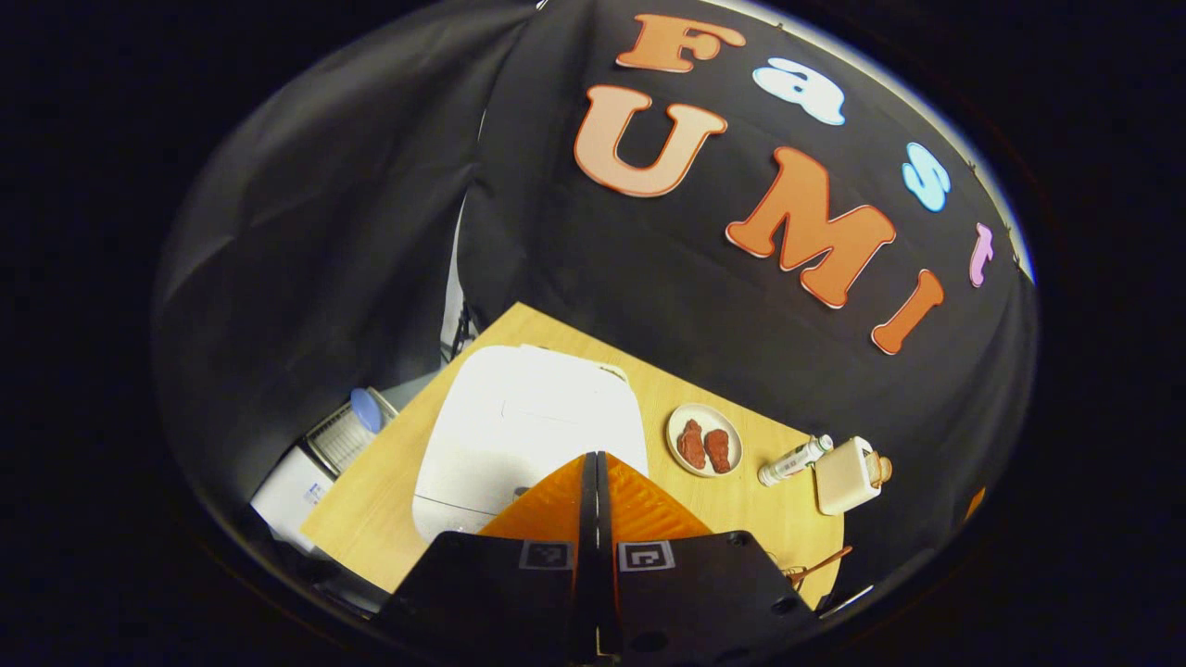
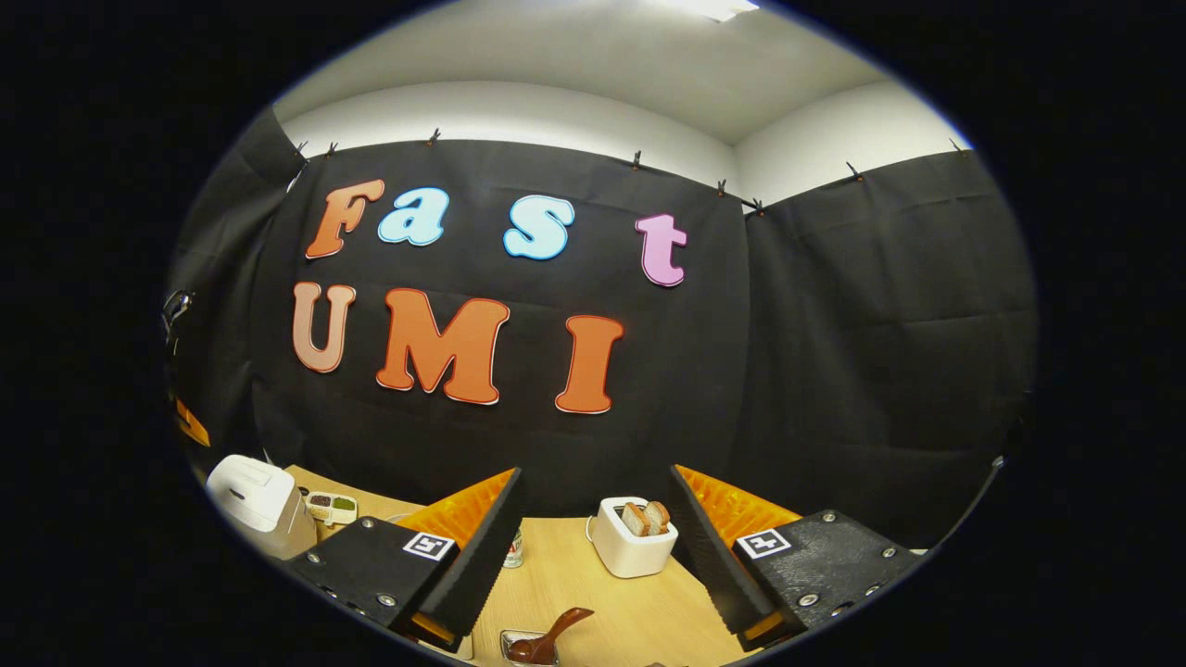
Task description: Close the left gripper, press the button to open the rice cooker; take a wooden spoon from the chopstick holder with the right hand, scoop a spoonful of rice and pour it into the rice cooker, then put the wooden spoon back into the chopstick holder.
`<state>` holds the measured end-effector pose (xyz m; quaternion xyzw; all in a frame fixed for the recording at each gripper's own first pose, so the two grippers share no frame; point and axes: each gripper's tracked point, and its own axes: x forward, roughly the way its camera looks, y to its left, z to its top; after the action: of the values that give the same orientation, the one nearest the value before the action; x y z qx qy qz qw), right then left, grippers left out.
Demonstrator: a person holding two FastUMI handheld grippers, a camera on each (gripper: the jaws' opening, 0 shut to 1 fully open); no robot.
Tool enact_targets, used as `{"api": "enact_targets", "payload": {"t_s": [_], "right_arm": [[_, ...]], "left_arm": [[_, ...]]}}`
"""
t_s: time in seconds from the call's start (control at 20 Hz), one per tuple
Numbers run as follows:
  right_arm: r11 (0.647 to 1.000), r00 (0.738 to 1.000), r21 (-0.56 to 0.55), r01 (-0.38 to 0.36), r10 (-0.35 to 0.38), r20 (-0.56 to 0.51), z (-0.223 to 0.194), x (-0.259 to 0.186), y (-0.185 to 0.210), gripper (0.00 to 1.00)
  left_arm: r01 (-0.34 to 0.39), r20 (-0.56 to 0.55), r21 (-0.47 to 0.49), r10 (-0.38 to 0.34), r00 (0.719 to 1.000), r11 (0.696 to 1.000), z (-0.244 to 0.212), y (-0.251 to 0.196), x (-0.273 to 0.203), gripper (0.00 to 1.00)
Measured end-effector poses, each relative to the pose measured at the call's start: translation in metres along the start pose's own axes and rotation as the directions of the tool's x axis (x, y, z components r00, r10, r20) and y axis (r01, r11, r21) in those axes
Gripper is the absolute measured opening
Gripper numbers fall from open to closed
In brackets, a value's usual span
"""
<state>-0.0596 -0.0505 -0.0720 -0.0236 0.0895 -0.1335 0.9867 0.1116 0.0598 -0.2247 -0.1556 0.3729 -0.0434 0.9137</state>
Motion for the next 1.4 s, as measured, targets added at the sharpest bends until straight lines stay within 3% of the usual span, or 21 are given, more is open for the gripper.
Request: {"api": "enact_targets", "payload": {"t_s": [0.2,0.55,0.6,0.85,1.2,1.4], "right_arm": [[1.000,1.000,0.000,0.010,-0.010,-0.017,-0.009,0.002,-0.002,0.95],[1.000,0.999,-0.002,0.013,-0.013,-0.052,-0.028,0.009,-0.003,0.95],[1.000,0.998,-0.005,0.016,-0.016,-0.057,-0.030,0.010,-0.003,0.95],[1.000,0.996,-0.008,0.011,-0.012,-0.092,-0.044,0.015,-0.004,0.95],[0.999,0.989,0.029,-0.031,0.035,-0.146,-0.067,0.020,0.003,0.95],[0.998,0.978,0.038,-0.051,0.058,-0.200,-0.091,0.024,0.001,0.95]], "left_arm": [[0.016,-0.096,-0.074,-0.023,0.995,0.997,-0.023,0.008,0.035,0.06],[-0.017,-0.239,-0.080,-0.003,0.971,0.997,-0.069,0.035,0.072,0.04],[0.020,-0.200,-0.125,-0.045,0.979,0.992,-0.063,0.027,0.080,0.06],[0.000,-0.203,-0.148,-0.031,0.979,0.989,-0.061,0.034,0.087,0.05],[-0.052,-0.168,0.004,0.051,0.984,0.999,-0.061,0.030,0.080,0.06],[-0.050,0.015,0.119,0.048,0.999,0.992,-0.028,0.012,0.046,0.06]]}}
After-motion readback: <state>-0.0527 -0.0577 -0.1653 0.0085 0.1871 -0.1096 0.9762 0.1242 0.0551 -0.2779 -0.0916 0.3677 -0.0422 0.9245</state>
